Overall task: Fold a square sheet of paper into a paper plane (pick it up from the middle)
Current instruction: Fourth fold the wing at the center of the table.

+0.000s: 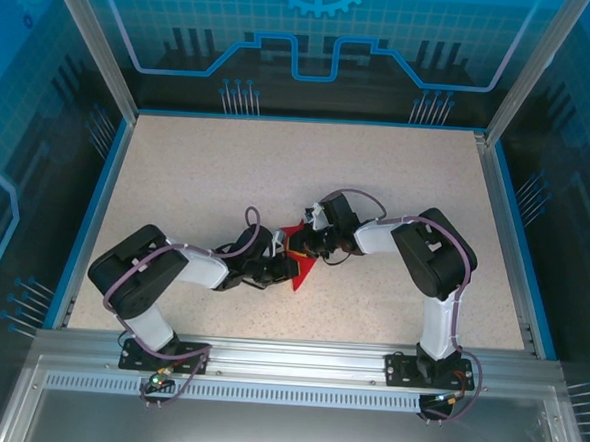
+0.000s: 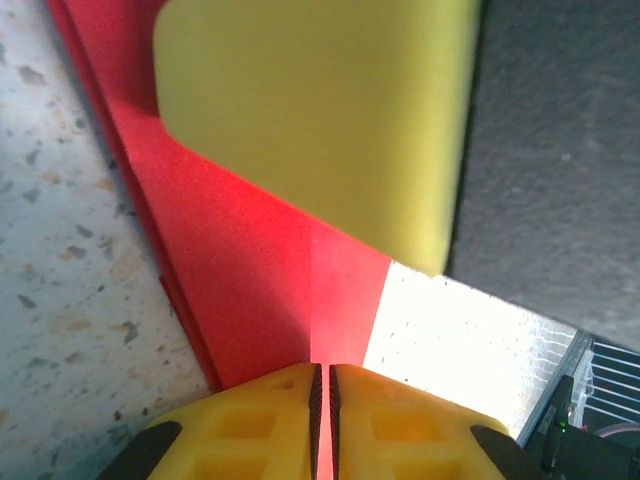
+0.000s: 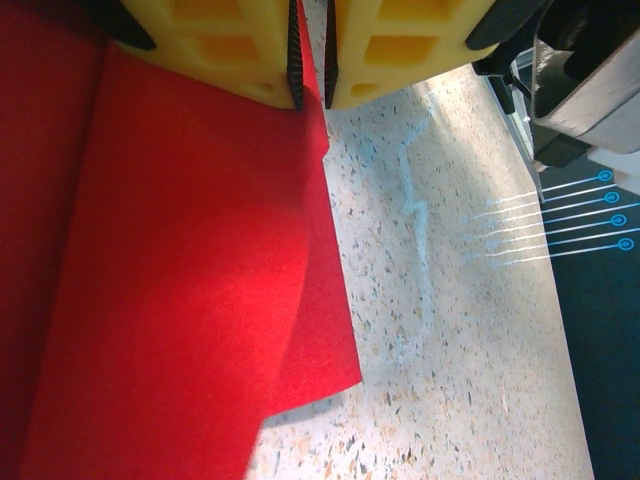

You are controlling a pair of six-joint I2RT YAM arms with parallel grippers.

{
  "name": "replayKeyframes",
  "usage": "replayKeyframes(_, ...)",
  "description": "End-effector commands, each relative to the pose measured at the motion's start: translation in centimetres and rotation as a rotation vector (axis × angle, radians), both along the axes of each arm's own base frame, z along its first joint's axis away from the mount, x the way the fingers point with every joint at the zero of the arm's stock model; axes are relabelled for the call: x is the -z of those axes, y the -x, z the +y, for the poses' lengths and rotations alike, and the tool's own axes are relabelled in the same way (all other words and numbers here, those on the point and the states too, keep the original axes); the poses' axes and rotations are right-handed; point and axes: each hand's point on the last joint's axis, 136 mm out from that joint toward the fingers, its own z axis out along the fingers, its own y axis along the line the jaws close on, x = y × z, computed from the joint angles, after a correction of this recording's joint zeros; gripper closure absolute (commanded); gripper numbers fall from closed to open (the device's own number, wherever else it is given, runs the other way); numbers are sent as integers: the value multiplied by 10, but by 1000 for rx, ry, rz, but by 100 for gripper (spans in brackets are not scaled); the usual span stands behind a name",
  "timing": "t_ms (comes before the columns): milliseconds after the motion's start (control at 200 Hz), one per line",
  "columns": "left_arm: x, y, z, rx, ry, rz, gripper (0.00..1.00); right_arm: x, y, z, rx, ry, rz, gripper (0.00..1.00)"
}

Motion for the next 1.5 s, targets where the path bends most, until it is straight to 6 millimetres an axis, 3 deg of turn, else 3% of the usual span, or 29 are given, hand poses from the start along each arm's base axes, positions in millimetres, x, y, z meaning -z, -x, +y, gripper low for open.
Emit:
replayKeyframes(0, 13, 19, -6, 38, 0, 47, 86, 37, 16, -19, 26, 99, 94, 83)
replayKeyframes(225, 17, 24, -6, 37, -1, 56, 87, 40, 17, -20, 27, 107, 103, 83)
replayKeyframes(475, 1, 26, -15, 85, 21, 28, 86, 44, 18, -21, 32, 113, 110, 83)
replayKeyframes(810, 3, 34, -16, 101, 26, 42, 87, 44, 18, -21, 31, 114, 108, 83)
replayKeyframes(990, 8, 44, -23, 138, 22, 59, 88, 45, 18, -23, 37, 118, 110, 83)
replayKeyframes(1495, 44, 71, -8, 154, -95, 188, 91, 46, 20, -26, 42, 128, 112, 83)
